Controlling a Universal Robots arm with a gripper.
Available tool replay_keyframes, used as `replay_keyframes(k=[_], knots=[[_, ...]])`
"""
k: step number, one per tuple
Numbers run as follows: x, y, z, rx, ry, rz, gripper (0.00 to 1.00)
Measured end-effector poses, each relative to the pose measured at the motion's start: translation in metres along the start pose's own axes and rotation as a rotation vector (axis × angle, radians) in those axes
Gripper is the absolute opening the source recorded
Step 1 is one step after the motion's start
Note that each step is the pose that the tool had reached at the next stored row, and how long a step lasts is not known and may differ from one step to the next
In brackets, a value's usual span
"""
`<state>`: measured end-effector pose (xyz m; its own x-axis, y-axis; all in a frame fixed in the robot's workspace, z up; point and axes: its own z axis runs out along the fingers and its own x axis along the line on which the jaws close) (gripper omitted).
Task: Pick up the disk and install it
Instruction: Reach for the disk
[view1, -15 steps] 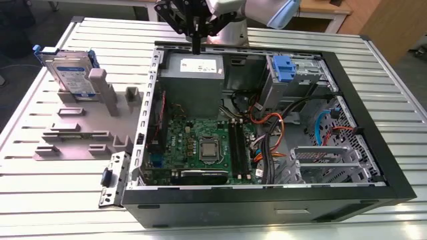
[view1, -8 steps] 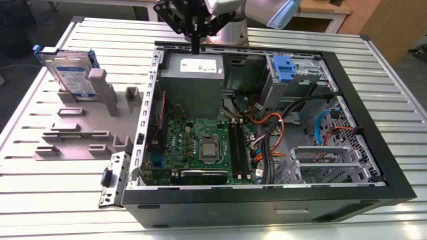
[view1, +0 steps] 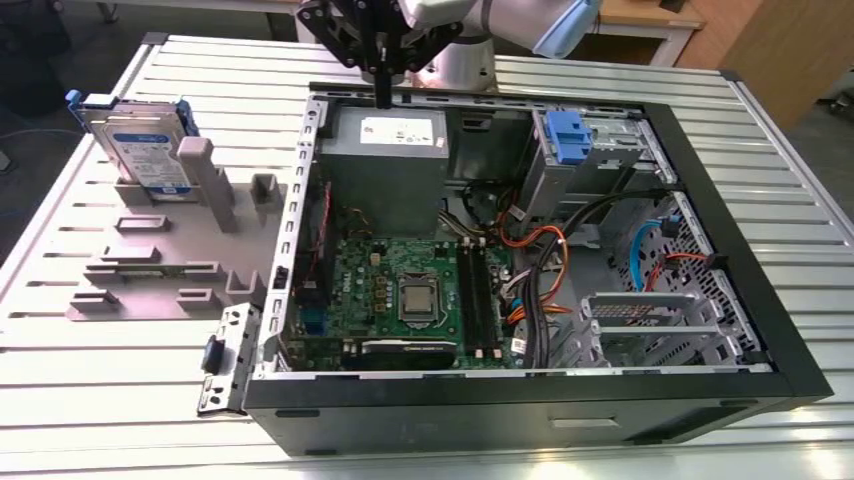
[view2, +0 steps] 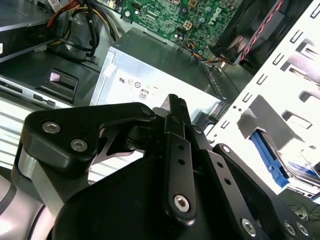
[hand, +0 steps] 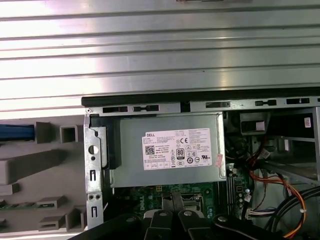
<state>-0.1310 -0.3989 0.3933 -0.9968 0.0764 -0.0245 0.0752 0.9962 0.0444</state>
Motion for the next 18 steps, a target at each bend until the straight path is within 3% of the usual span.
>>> replay_keyframes(k=[18], knots=[[0.0075, -0.0006, 0.0008, 0.0001, 0.0015, 0.000, 0.11]])
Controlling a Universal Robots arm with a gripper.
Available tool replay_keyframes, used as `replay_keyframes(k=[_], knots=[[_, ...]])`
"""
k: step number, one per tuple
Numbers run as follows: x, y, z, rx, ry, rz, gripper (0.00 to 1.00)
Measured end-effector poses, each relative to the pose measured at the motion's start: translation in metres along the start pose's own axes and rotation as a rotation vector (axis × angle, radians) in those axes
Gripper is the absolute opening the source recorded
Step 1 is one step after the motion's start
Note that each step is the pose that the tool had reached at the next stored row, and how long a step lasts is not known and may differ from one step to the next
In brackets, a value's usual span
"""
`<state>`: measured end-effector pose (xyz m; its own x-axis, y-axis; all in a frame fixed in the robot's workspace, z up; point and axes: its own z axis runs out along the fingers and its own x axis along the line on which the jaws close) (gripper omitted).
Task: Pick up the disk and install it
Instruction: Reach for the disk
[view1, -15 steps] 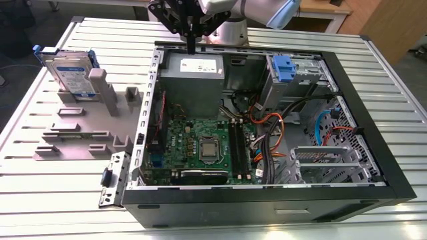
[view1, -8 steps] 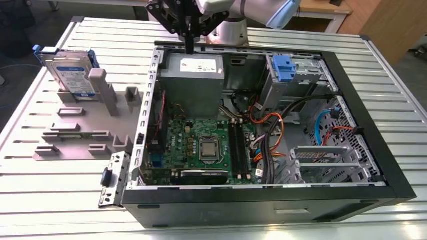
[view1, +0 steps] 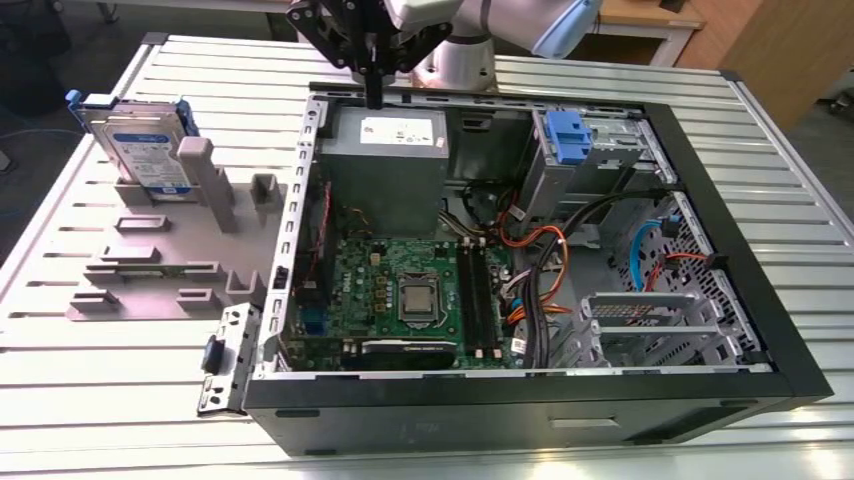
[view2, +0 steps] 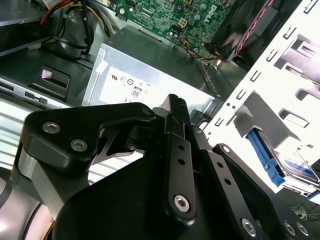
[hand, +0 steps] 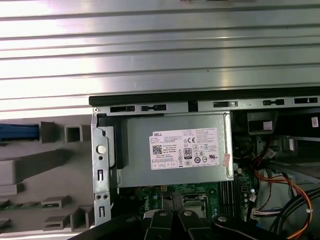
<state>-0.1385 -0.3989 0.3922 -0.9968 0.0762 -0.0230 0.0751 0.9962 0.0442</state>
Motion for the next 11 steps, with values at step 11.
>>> replay_keyframes(k=[11], knots=[[0.0101, -0.0008, 0.0005, 0.0002, 0.0013, 0.000, 0.11]])
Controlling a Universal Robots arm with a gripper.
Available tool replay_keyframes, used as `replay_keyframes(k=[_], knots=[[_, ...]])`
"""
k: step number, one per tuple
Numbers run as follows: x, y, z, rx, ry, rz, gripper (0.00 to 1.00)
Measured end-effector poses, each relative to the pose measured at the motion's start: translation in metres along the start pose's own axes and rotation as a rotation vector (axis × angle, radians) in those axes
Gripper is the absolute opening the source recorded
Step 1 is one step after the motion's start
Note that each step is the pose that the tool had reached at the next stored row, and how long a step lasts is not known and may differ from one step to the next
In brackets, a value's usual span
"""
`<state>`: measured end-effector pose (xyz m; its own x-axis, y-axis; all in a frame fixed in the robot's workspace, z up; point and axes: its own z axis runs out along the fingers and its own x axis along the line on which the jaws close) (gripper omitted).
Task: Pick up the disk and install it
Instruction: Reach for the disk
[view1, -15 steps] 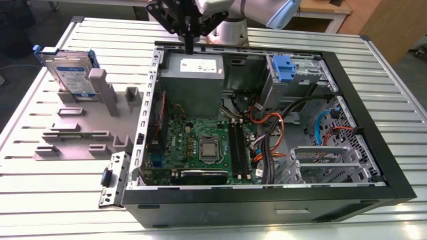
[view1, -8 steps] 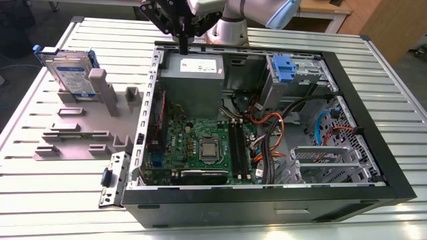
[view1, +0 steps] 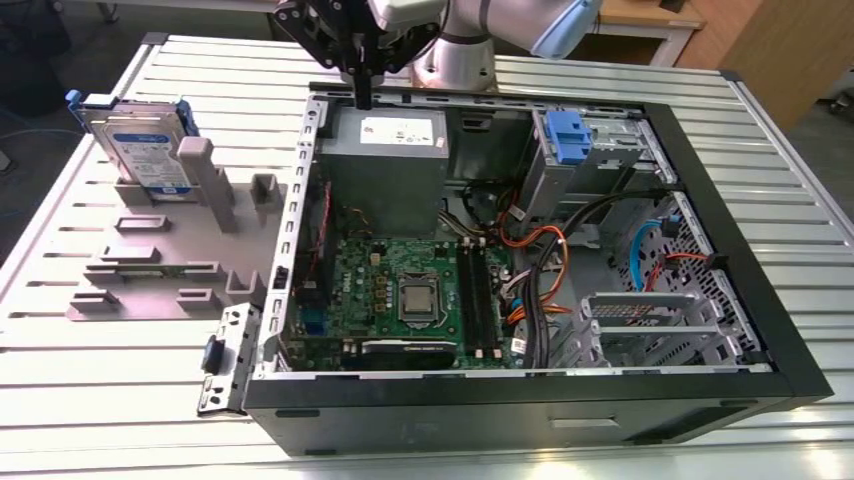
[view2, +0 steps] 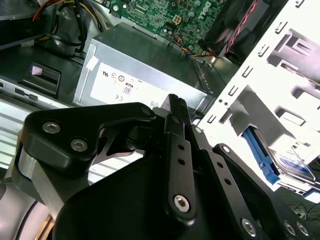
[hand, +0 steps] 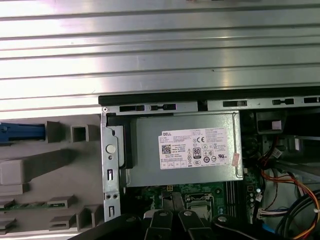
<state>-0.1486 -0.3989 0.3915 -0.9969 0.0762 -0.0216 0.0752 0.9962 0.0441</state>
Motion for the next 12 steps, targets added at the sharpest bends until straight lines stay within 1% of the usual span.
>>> replay_keyframes(k=[6, 12], knots=[[0.0049, -0.0004, 0.0000, -0.0001, 0.0002, 0.000, 0.11], [0.0077, -0.0006, 0.0000, 0.0000, 0.0007, 0.000, 0.11]])
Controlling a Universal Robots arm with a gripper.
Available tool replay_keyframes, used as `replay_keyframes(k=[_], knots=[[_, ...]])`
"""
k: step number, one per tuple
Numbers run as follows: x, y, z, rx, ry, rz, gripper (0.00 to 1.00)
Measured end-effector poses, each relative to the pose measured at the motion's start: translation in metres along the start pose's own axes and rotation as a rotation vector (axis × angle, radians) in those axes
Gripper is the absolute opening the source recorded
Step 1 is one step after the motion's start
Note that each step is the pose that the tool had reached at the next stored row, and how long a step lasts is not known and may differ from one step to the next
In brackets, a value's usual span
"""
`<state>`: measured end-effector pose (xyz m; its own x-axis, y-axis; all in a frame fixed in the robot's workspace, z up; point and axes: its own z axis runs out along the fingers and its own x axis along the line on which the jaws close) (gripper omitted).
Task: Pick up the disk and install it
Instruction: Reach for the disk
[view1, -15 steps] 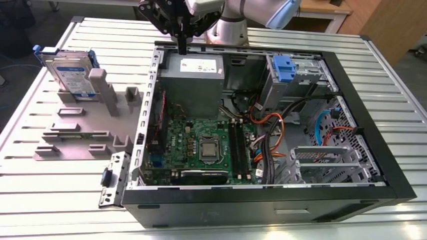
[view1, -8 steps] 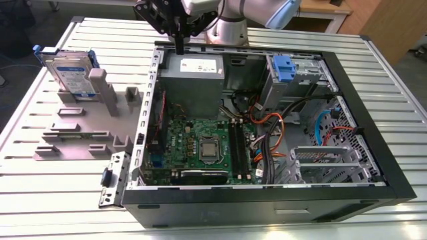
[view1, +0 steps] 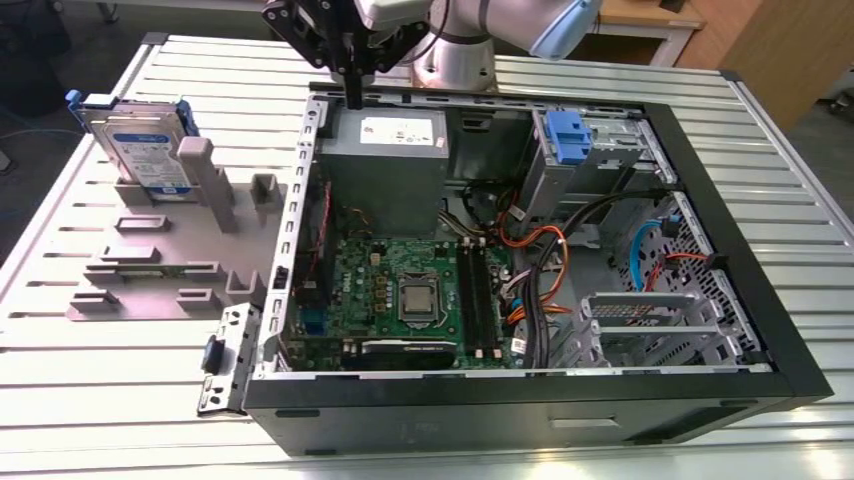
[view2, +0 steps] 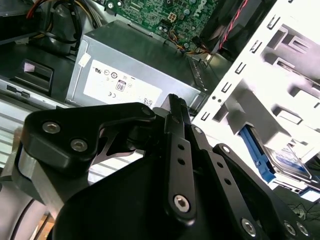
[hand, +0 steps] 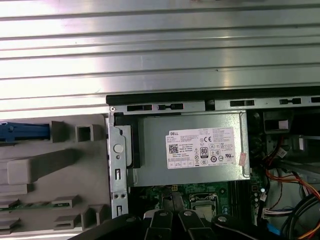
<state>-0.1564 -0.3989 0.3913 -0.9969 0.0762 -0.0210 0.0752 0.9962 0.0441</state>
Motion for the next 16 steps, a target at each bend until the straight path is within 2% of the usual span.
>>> replay_keyframes(k=[16], knots=[[0.0056, -0.0004, 0.0000, 0.0001, 0.0007, 0.000, 0.11]])
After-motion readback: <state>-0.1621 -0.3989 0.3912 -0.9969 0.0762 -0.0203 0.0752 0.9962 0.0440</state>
